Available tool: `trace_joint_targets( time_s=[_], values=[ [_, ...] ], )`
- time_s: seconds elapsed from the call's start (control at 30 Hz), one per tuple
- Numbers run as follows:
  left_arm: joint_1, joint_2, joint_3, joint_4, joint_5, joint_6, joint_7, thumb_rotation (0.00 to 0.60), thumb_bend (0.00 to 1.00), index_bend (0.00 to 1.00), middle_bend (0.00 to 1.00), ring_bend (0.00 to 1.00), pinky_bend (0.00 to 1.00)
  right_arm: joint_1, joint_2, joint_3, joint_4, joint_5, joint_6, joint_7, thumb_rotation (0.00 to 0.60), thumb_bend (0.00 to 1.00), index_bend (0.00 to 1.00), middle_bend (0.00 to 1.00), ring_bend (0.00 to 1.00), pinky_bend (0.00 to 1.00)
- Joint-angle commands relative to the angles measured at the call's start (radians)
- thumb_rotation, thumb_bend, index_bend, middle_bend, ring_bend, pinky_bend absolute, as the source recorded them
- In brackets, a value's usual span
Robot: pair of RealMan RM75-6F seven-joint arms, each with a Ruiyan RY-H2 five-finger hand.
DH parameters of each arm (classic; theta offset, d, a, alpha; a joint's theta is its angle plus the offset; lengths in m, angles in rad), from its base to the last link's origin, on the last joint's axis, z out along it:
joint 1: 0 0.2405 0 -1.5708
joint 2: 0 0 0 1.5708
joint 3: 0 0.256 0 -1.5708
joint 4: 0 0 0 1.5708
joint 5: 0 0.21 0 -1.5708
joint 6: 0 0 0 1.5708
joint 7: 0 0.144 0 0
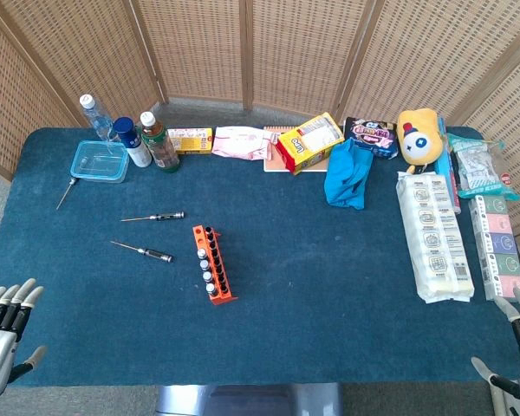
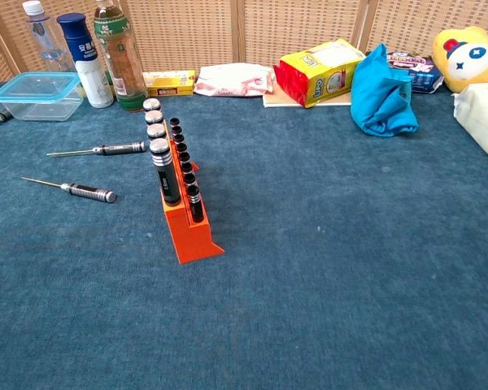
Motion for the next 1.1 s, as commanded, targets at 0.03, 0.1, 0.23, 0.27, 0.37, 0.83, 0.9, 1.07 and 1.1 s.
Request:
trace_joint_targets(
  time_s=[0.03,0.1,0.23,0.27,0.37,0.83,0.9,1.07,1.1],
  values=[
    [-0.007,0.000,0.004,0.002,0.007,-0.010,0.003,0.600,0.19,0.00,0.00,0.00,0.00,-0.001,-0.001,-0.001,-0.002,-0.005,0.002,-0.002,0.600,0.00,0.14,0.02,0.00,0.00],
    [-0.012,-0.003,0.002,0.006,0.011,-0.011,-0.007,0.600,0.19,0.00,0.00,0.00,0.00,-0.001,0.001,-0.003,-0.006,-0.007,0.003,0.001,0.600,0.00,0.14,0.02,0.00,0.00],
    [-0.027,-0.014,-0.013,0.015,0.024,-0.002,-0.046,0.600,0.19,0.00,0.00,0.00,0.00,-0.002,0.005,-0.003,-0.007,-0.012,0.008,0.015,0.600,0.00,0.14,0.02,0.00,0.00],
    [-0.031,-0.015,-0.017,0.014,0.023,-0.004,-0.049,0.600,0.19,0.00,0.03,0.01,0.00,-0.002,0.006,-0.003,-0.007,-0.012,0.007,0.017,0.600,0.00,0.14,0.02,0.00,0.00],
    [-0.069,0.001,-0.052,-0.020,0.026,-0.021,-0.025,0.600,0.19,0.00,0.43,0.36,0.24,0.002,0.009,-0.005,-0.006,-0.012,0.001,0.033,0.600,0.00,0.14,0.02,0.00,0.00],
    [-0.332,0.068,-0.203,-0.155,-0.166,-0.371,0.098,0.600,0.22,0.10,1.00,1.00,1.00,0.012,0.016,0.010,0.015,0.027,-0.014,0.066,0.600,0.00,0.14,0.02,0.00,0.00],
    [-0.362,0.058,-0.219,-0.154,-0.223,-0.421,0.108,0.600,0.22,0.10,1.00,1.00,1.00,0.013,0.012,0.017,0.020,0.043,-0.019,0.051,0.600,0.00,0.14,0.02,0.00,0.00],
    [-0.429,0.009,-0.252,-0.121,-0.326,-0.498,0.147,0.600,0.22,0.15,1.00,1.00,1.00,0.019,0.012,0.022,0.019,0.067,-0.037,0.062,0.600,0.00,0.14,0.03,0.00,0.00],
    [-0.439,-0.001,-0.257,-0.113,-0.342,-0.508,0.150,0.600,0.22,0.17,1.00,1.00,1.00,0.021,0.013,0.023,0.019,0.069,-0.040,0.063,0.600,0.00,0.14,0.03,0.00,0.00]
  ],
)
